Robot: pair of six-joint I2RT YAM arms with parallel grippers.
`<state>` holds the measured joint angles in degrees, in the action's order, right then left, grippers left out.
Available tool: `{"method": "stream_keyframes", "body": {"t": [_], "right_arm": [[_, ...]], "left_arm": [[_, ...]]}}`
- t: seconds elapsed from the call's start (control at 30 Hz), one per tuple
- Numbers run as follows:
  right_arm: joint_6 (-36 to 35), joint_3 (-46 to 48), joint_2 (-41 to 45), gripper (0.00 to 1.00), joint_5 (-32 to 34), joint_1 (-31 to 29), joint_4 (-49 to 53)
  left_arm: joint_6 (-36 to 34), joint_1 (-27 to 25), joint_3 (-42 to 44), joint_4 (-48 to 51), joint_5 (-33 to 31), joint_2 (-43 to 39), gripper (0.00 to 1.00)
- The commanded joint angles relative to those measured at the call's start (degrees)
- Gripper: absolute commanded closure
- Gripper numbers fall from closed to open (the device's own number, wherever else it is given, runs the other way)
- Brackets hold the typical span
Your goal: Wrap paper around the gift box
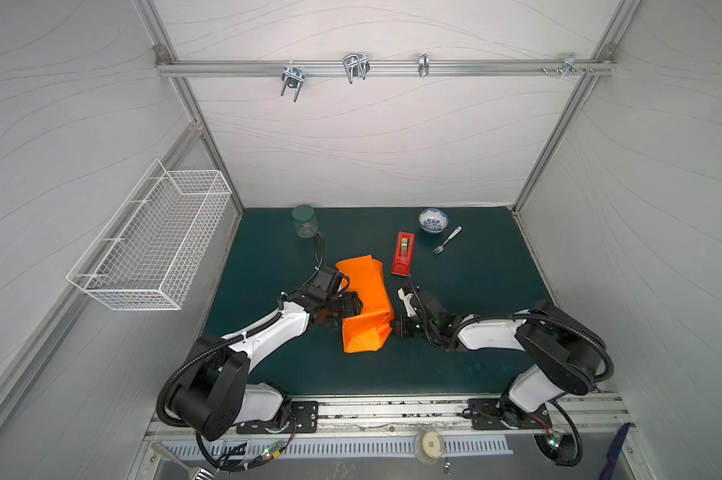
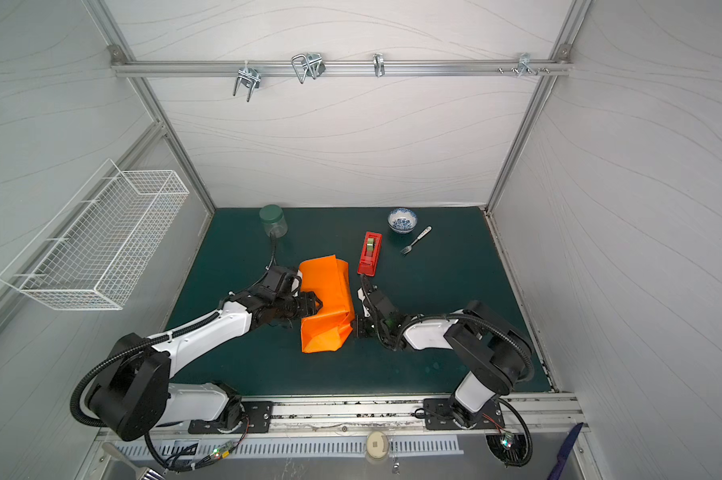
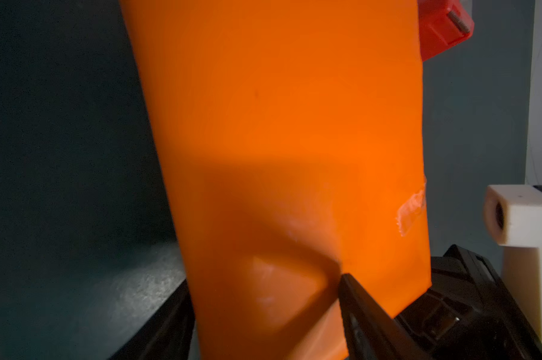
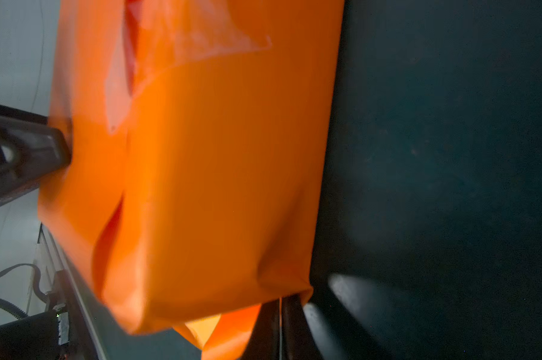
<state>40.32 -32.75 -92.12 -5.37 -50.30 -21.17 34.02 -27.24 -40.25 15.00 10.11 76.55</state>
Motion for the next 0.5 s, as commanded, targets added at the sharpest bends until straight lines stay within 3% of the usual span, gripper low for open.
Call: {"method": "stream_keyframes", "body": {"t": [0.0,0.47], "right_arm": [[1.4,-0.9,-2.0,0.93,0.3,0.1,-3.0],[3.9,-0.8,-4.9,0.93,5.6,-0.7,-1.9]], "left_arm": [[-1.5,-0.1,1.2,4.2,-1.0,2.3,0.28],[-1.5,-0.1,1.5,3.7,-0.4,2.1,0.28]]}}
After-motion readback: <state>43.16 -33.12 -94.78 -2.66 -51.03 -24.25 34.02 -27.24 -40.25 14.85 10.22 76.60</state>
